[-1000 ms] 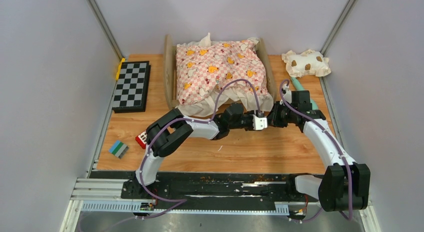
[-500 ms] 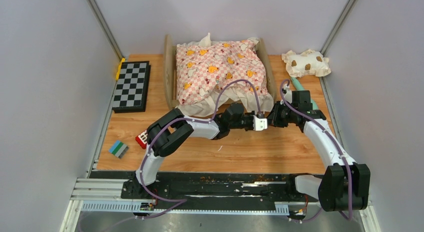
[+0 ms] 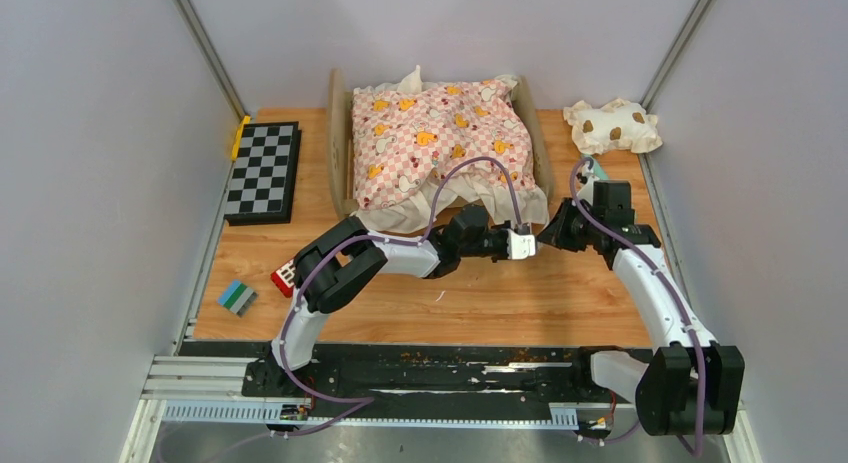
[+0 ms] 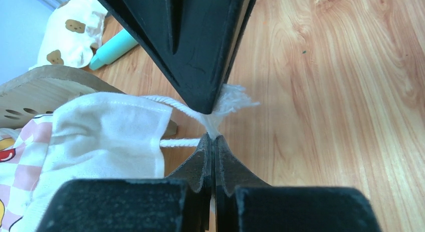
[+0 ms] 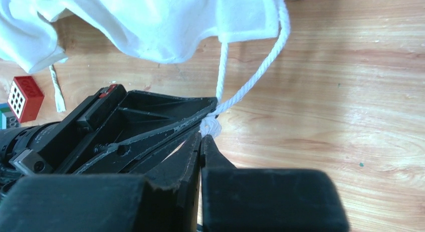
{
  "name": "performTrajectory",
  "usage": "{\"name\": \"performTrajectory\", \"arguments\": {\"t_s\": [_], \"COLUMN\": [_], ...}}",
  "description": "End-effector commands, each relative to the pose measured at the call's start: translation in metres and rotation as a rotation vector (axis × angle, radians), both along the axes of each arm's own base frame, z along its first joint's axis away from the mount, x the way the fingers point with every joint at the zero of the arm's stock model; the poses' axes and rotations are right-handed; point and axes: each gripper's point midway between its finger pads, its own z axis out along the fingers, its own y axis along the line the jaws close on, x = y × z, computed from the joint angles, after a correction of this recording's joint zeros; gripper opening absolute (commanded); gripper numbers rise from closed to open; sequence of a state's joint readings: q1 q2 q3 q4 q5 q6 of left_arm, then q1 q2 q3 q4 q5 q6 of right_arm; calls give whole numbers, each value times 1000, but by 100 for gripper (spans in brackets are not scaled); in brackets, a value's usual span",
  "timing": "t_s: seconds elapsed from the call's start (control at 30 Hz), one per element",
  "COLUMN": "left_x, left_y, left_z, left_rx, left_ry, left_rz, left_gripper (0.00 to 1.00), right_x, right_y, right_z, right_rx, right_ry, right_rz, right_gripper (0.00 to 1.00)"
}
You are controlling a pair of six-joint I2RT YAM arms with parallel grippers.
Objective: Set up the pet bed
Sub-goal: Tie the ropes to the bed frame.
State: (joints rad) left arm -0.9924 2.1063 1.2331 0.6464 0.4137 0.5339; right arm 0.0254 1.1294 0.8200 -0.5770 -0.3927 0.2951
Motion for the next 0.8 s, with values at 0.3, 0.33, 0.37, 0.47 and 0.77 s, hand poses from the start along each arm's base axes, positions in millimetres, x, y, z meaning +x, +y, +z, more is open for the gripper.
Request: {"name": "performTrajectory", "arguments": {"t_s": [0.3, 0.33, 0.37, 0.47, 0.77], "left_x": [-16, -16, -15, -14, -8], "left_y": [-5, -6, -7, -8, -7], "left_z": [4, 3, 4, 0, -8], "left_rx": [-2, 11, 18, 41, 11], "left_ry": [221, 245, 268, 351, 587], "left_rz": [-17, -12, -5, 11, 82], "left_gripper": [0, 0, 0, 0, 0], "right_x": [50, 52, 53, 57, 57], "right_y": [-15, -16, -17, -20, -38], "right_z": [-2, -1, 1, 9, 21], "right_rx": [-24, -26, -30, -45, -73], "right_ry": [-61, -64, -71, -99, -168], "right_rz": [-111, -111, -114, -125, -213], "right_gripper": [6, 9, 11, 23, 43]}}
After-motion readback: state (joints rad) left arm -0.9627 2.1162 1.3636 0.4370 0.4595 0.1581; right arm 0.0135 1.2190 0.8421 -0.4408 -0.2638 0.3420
